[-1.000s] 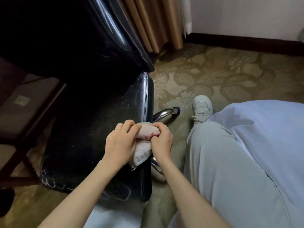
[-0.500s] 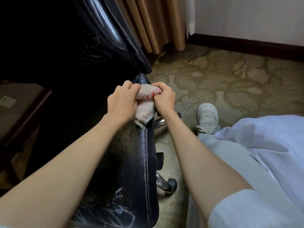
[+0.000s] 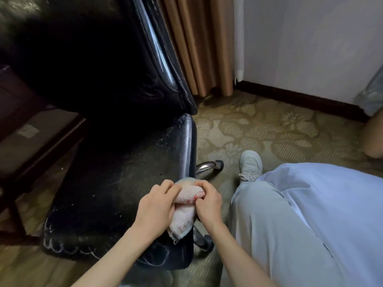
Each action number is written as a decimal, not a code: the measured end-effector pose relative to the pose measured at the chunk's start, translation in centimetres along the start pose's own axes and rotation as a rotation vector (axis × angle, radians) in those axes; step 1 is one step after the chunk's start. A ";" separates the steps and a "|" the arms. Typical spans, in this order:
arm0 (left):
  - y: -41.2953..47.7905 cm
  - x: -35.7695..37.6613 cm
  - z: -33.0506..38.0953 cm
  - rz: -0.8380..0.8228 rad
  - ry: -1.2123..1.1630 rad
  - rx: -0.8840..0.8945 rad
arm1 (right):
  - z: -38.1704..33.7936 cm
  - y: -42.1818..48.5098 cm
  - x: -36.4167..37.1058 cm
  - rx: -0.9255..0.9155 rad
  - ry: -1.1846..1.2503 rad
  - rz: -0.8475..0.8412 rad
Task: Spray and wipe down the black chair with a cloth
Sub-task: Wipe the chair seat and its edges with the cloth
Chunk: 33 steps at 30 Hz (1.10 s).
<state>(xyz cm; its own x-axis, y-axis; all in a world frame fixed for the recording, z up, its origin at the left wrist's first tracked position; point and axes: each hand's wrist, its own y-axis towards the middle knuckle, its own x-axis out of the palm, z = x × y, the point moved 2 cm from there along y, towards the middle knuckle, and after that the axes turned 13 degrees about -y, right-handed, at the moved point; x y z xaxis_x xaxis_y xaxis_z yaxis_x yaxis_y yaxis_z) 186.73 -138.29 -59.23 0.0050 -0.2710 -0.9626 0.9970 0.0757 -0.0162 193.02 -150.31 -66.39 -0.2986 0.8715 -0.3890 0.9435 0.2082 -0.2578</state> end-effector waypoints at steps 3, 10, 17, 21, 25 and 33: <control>-2.4 0.2 0.6 -0.015 -0.012 0.016 | 1.0 -2.2 0.2 0.002 0.011 -0.011; 1.4 -0.5 -0.6 0.038 0.029 0.008 | 0.2 1.1 0.7 0.001 0.011 0.035; 16.4 -0.5 -3.1 0.111 0.118 0.024 | -3.6 16.0 0.9 -0.001 0.089 0.169; 24.9 -1.0 -4.7 0.152 0.108 -0.062 | -5.7 26.9 -0.1 -0.101 0.046 0.021; 29.3 -0.8 -6.3 0.182 0.083 -0.129 | -6.6 32.1 0.2 -0.180 -0.036 -0.148; 26.7 -0.6 -7.4 0.136 -0.030 -0.106 | -6.3 28.8 0.3 -0.206 -0.033 -0.130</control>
<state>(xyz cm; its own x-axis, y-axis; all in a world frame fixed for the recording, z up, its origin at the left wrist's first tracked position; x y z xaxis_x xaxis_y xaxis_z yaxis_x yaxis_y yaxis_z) 212.77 -128.97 -61.12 0.1427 -0.2796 -0.9494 0.9734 0.2136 0.0834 220.98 -141.22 -68.35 -0.4206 0.8172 -0.3941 0.9053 0.4067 -0.1229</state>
